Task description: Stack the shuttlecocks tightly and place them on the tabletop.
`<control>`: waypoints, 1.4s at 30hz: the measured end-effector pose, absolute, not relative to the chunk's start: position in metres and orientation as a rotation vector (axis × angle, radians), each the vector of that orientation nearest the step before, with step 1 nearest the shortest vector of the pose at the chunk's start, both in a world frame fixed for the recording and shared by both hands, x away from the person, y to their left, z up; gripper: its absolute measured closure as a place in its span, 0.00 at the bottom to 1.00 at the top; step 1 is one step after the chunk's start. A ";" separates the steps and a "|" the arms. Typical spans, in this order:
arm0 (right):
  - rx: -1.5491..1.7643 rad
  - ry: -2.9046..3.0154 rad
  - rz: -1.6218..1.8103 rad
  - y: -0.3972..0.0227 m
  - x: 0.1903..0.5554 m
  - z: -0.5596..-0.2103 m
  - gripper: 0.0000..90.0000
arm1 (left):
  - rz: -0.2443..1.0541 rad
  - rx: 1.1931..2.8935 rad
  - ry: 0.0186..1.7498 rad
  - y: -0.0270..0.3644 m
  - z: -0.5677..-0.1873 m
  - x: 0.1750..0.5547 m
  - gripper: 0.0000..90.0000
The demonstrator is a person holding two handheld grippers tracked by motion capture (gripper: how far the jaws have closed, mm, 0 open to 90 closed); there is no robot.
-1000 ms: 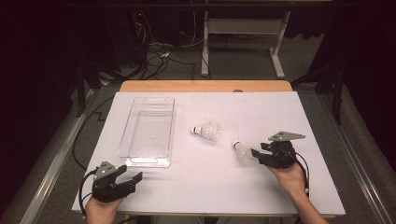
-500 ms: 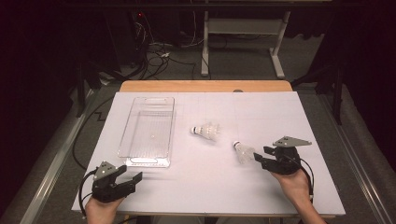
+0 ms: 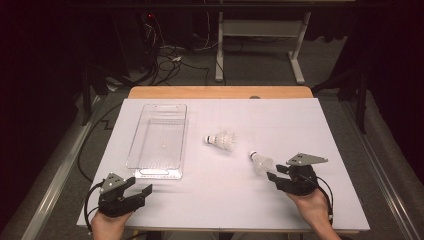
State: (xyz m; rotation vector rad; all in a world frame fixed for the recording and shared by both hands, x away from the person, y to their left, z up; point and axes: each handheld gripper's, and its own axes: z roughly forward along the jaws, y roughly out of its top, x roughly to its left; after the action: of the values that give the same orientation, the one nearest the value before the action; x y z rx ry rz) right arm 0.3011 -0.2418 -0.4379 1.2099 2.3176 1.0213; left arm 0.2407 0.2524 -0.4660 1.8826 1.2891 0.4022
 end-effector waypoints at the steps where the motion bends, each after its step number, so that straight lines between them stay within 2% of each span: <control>1: 1.210 2.318 1.021 -0.242 0.301 -0.438 0.61 | 0.402 1.883 1.289 0.252 -0.466 0.241 0.35; 27: 1.199 2.401 0.967 -0.208 0.321 -0.450 0.63 | 0.401 1.882 1.284 0.252 -0.466 0.240 0.35; 42: 1.225 2.388 0.939 -0.205 0.331 -0.453 0.69 | 0.400 1.884 1.285 0.252 -0.466 0.241 0.35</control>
State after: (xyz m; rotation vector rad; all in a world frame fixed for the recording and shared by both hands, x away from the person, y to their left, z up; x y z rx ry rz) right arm 0.3312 -0.2053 -0.4533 1.2252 2.3877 0.9394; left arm 0.2408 0.2521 -0.4660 1.8835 1.2849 0.3995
